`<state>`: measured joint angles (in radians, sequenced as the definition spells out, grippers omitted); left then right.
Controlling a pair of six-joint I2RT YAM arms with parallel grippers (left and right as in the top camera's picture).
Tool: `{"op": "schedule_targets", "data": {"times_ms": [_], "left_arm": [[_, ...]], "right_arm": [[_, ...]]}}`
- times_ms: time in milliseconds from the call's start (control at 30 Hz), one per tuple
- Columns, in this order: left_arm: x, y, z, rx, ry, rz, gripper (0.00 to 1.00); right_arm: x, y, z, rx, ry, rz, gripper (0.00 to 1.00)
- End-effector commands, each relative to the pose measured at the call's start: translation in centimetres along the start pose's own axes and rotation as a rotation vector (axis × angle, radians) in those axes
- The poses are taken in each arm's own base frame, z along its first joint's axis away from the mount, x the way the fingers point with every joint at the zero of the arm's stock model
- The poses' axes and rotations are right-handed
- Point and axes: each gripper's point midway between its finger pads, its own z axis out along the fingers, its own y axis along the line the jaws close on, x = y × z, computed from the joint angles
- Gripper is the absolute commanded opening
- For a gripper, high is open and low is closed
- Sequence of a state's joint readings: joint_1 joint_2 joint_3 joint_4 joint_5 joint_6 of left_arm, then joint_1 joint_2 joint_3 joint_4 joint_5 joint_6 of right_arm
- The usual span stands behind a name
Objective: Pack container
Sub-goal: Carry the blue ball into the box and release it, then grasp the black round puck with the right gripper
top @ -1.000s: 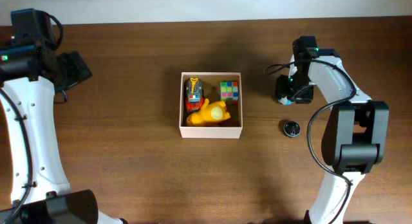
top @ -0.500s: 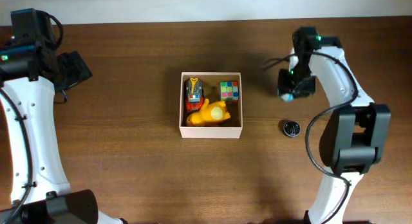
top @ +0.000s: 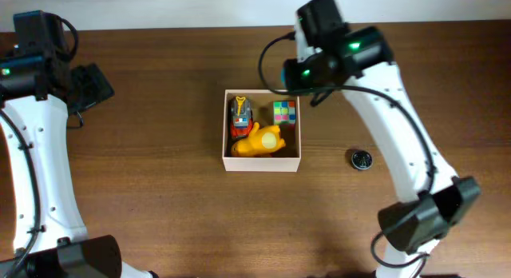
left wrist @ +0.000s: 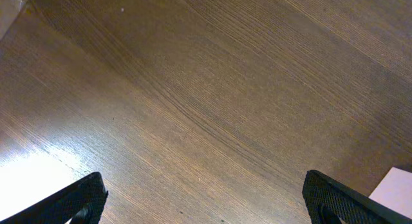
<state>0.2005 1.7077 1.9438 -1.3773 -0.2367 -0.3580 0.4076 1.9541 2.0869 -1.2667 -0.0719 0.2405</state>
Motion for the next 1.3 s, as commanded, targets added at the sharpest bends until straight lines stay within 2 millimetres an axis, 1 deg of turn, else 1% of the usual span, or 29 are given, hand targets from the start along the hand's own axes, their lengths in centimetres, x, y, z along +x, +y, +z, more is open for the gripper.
{"op": "schedule_targets", "data": {"times_ms": [0, 100, 200, 300, 333, 433, 467, 533, 600, 667, 733, 833, 867, 900, 967, 1000, 1033, 1067, 1133, 1167, 1233, 1267], "left_arm": [[-0.1, 0.2, 0.1, -0.007, 0.001, 0.011, 0.99], [-0.1, 0.2, 0.1, -0.007, 0.001, 0.011, 0.99], [-0.1, 0.2, 0.1, -0.007, 0.001, 0.011, 0.99], [-0.1, 0.2, 0.1, -0.007, 0.001, 0.011, 0.99], [-0.1, 0.2, 0.1, -0.007, 0.001, 0.011, 0.99], [-0.1, 0.2, 0.1, -0.007, 0.001, 0.011, 0.99], [-0.1, 0.2, 0.1, -0.007, 0.001, 0.011, 0.99], [-0.1, 0.2, 0.1, -0.007, 0.001, 0.011, 0.99], [-0.1, 0.2, 0.1, -0.007, 0.001, 0.011, 0.99], [-0.1, 0.2, 0.1, -0.007, 0.001, 0.011, 0.99], [-0.1, 0.2, 0.1, -0.007, 0.001, 0.011, 0.99], [-0.1, 0.2, 0.1, -0.007, 0.001, 0.011, 0.99], [-0.1, 0.2, 0.1, -0.007, 0.001, 0.011, 0.99], [-0.1, 0.2, 0.1, -0.007, 0.001, 0.011, 0.99], [-0.1, 0.2, 0.1, -0.007, 0.001, 0.011, 0.99], [-0.1, 0.2, 0.1, -0.007, 0.001, 0.011, 0.99], [-0.1, 0.2, 0.1, -0.007, 0.001, 0.011, 0.99], [-0.1, 0.2, 0.1, -0.007, 0.001, 0.011, 0.99], [-0.1, 0.2, 0.1, -0.007, 0.001, 0.011, 0.99], [-0.1, 0.2, 0.1, -0.007, 0.001, 0.011, 0.99], [-0.1, 0.2, 0.1, -0.007, 0.001, 0.011, 0.99], [-0.1, 0.2, 0.1, -0.007, 0.001, 0.011, 0.99]], "right_arm": [[2.2, 1.7, 4.5, 0.01, 0.102, -0.014, 0.34], [3.5, 3.8, 7.6, -0.001, 0.147, -0.06, 0.34], [3.8, 4.6, 9.0, 0.0, 0.157, -0.079, 0.35], [3.3, 4.7, 9.9, -0.006, 0.14, -0.08, 0.35], [3.0, 4.8, 10.1, -0.009, 0.131, -0.08, 0.39], [2.6, 4.9, 10.2, -0.014, 0.116, -0.079, 0.59], [2.6, 4.9, 10.2, -0.013, 0.116, -0.08, 0.61], [2.4, 4.5, 10.2, 0.003, 0.109, -0.077, 0.74], [2.2, 4.0, 9.8, 0.017, 0.106, -0.07, 0.79], [2.1, 3.5, 9.0, 0.022, 0.11, -0.062, 0.79], [2.1, 2.7, 7.8, 0.037, 0.116, -0.049, 0.79], [1.6, 0.1, 5.0, 0.113, 0.098, -0.02, 0.78], [1.3, -1.2, 3.6, 0.142, 0.082, 0.017, 0.78], [1.2, -2.0, 2.8, 0.155, 0.071, 0.045, 0.79], [0.7, -4.5, 0.2, 0.168, 0.035, 0.13, 0.82], [0.6, -6.1, -1.1, 0.178, 0.019, 0.187, 0.85], [0.7, -7.7, -2.2, 0.188, 0.012, 0.236, 0.88], [0.9, -8.9, -2.8, 0.198, 0.01, 0.274, 0.88], [2.0, -12.1, -4.1, 0.234, 0.037, 0.367, 0.89], [2.8, -13.4, -4.5, 0.248, 0.064, 0.403, 0.93], [4.9, -15.8, -4.7, 0.273, 0.145, 0.473, 0.94], [5.9, -16.7, -4.7, 0.284, 0.183, 0.5, 0.94]]}}
